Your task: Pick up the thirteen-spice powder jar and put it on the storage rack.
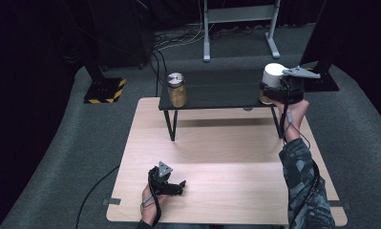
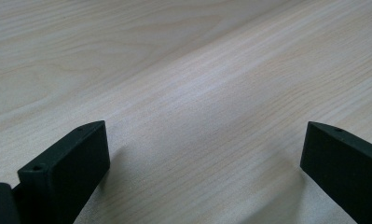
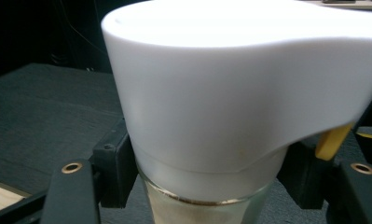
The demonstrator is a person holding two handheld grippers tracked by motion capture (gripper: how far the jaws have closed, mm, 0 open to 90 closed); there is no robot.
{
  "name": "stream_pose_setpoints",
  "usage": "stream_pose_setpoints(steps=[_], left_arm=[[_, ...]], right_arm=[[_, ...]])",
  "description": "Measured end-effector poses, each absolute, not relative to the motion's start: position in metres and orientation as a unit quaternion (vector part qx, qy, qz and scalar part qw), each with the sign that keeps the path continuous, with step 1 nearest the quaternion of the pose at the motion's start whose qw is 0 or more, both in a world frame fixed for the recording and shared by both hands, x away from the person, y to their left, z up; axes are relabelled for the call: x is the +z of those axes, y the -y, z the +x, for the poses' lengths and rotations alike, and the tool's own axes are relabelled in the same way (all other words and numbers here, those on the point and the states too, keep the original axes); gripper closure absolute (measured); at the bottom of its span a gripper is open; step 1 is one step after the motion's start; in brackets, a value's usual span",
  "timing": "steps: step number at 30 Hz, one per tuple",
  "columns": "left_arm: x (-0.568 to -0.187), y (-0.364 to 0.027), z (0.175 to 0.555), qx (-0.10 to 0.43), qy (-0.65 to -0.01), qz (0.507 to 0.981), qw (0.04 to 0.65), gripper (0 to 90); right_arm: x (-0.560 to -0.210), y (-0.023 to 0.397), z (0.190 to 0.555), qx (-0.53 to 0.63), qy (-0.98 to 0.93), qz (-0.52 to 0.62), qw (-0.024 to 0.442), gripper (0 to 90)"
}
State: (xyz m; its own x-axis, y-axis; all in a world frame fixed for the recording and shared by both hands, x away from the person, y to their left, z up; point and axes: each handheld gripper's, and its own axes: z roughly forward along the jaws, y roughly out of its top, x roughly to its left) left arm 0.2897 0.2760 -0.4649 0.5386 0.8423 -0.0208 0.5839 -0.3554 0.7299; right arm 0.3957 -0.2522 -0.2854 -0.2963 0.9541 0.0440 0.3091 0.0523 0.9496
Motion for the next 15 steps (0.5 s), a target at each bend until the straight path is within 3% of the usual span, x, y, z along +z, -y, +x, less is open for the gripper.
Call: stream_pose_setpoints(steps=[15], left_arm=[[-0.4646,-0.2739,0.289,0.187,-0.442,0.805,0.35,0.8]], right_arm=[[-0.2906,0.2484,0.3923,0.485,-0.637,0.49,0.344,29.9]])
